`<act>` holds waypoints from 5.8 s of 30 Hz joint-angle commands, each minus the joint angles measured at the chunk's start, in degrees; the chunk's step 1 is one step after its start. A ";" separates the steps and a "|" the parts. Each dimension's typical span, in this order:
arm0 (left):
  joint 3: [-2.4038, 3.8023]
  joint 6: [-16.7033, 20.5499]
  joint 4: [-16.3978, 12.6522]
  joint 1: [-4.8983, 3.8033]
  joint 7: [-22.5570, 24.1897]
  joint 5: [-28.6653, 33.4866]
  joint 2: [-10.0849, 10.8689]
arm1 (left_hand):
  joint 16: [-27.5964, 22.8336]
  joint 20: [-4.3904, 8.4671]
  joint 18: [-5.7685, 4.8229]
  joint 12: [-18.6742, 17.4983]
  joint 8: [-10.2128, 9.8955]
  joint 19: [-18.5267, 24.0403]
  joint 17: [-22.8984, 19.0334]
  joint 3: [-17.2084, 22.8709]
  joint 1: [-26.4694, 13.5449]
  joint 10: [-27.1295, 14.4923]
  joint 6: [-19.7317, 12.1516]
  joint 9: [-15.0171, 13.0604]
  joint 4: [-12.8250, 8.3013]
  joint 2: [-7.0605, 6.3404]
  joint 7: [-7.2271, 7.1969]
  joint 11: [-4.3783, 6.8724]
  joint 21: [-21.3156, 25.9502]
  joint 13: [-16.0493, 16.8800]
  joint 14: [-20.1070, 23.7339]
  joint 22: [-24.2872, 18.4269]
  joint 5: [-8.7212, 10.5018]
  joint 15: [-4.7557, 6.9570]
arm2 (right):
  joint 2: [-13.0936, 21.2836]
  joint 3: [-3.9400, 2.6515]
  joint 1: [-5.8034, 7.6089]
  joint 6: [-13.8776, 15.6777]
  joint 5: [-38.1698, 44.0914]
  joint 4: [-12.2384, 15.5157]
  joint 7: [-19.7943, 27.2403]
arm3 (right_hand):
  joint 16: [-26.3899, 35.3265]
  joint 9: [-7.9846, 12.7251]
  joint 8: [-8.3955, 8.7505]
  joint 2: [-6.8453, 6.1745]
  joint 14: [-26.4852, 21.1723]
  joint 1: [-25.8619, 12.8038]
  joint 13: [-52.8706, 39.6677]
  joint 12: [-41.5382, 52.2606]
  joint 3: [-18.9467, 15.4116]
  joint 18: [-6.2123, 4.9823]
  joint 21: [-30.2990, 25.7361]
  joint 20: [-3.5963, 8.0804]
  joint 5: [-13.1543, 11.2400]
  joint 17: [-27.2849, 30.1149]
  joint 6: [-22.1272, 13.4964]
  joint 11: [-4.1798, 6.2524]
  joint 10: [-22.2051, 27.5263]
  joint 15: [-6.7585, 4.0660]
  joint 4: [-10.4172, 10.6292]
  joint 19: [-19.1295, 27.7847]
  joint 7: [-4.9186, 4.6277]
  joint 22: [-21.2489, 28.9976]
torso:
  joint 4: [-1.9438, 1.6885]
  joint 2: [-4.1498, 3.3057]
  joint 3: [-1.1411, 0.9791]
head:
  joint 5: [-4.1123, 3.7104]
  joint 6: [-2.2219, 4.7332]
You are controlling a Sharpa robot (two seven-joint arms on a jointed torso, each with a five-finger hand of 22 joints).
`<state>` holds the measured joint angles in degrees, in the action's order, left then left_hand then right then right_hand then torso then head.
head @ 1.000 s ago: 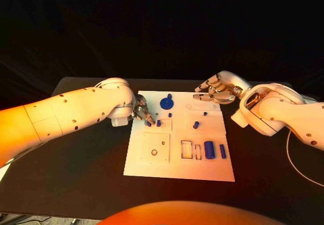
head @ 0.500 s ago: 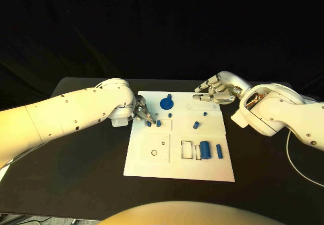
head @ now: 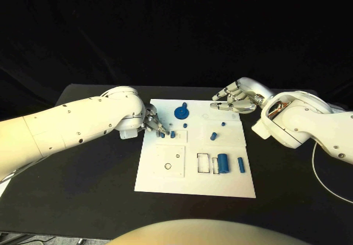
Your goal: Assemble the parts on the task board
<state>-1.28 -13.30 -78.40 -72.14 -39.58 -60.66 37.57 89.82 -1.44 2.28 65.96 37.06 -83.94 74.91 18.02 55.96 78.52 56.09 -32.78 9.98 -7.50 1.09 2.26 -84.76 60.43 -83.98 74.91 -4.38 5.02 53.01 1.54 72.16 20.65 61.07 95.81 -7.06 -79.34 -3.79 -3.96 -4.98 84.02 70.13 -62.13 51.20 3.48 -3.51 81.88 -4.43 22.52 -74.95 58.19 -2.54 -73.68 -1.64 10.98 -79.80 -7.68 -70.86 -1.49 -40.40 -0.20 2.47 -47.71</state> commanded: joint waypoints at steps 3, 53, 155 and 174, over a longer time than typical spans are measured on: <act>0.21 6.56 -1.51 0.10 0.09 0.14 1.40 | 0.18 0.61 -0.42 -1.81 0.21 -2.64 15.09 -3.49 -0.32 -1.02 -1.06 -0.28 1.41 0.02 0.44 0.11 0.34 -1.91 -6.02 8.61 0.07 0.55 | 0.02 0.00 -0.05 -0.53 0.15 0.01 0.34 | 0.22 -0.09 -0.19 0.14 2.96 0.42 0.09 -0.01 -0.24 -0.59 -0.37 -0.10 0.36 -0.32 0.33 -0.03 0.45 -0.03 -0.01 0.37 0.14 0.10 | -0.06 0.05 -0.03 | -0.13 0.00; -1.43 17.17 5.66 2.41 31.91 -28.74 -8.15 | -15.76 -3.29 3.93 -52.26 -25.77 0.51 -9.82 -5.95 27.25 -16.23 1.37 25.30 -4.10 0.07 6.30 -6.40 23.51 -55.39 -1.52 -13.28 -0.13 -4.12 | -0.30 0.03 -0.10 -0.81 0.12 -0.12 0.28 | 0.26 -0.08 -0.18 0.28 2.95 0.58 0.14 -0.02 -0.47 -0.60 -0.40 -0.10 0.52 -0.30 0.30 -0.03 0.50 -0.03 0.10 0.38 0.14 0.13 | -0.01 -0.04 -0.02 | -1.35 1.03; 1.67 13.75 1.95 3.71 27.69 -21.56 -1.24 | -14.90 -2.54 2.85 -59.87 -29.86 -0.19 -14.26 7.39 25.73 -6.20 9.34 27.72 -8.82 0.10 6.20 -5.48 17.33 -56.02 -1.25 -6.22 -0.09 -3.38 | -0.64 0.05 -0.43 -1.15 0.12 -0.73 0.42 | 0.21 -0.11 -0.25 0.47 2.98 0.81 0.03 0.23 -0.68 -0.59 -0.40 -0.10 0.64 -0.40 0.44 -0.01 0.41 -0.04 0.20 0.34 0.17 0.08 | -0.42 0.15 -0.26 | -1.30 0.43; 1.55 13.71 3.62 3.89 27.40 -22.90 -2.30 | -14.69 -2.80 2.82 -61.17 -31.01 -0.01 -14.37 8.16 25.20 -6.91 8.45 28.20 -9.29 -0.23 6.78 -5.98 17.35 -56.12 -1.14 -6.04 -0.09 -3.76 | -0.62 0.05 -0.43 -1.34 0.12 -0.66 0.39 | 0.21 -0.11 -0.25 0.47 2.98 0.81 0.03 0.23 -0.68 -0.59 -0.40 -0.10 0.64 -0.40 0.44 -0.01 0.41 -0.04 0.20 0.34 0.17 0.08 | -0.43 0.15 -0.23 | -1.27 0.32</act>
<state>0.28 1.17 -74.93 -68.32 -11.88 -82.61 35.41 74.95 -4.00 5.82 5.10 6.38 -84.04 60.62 25.87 81.90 71.66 64.85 -4.67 0.71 -7.79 7.68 -3.37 -67.23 4.37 -84.08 68.79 -4.38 1.63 52.44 1.59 71.77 20.12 60.95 95.10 -7.01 -79.34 -3.82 -3.96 -4.53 84.02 70.58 -62.03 51.20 3.16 -3.51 81.66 -4.43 22.97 -74.94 58.37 -2.55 -73.68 -1.64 11.30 -79.80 -7.50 -70.72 -1.91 -40.26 -0.43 1.23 -47.37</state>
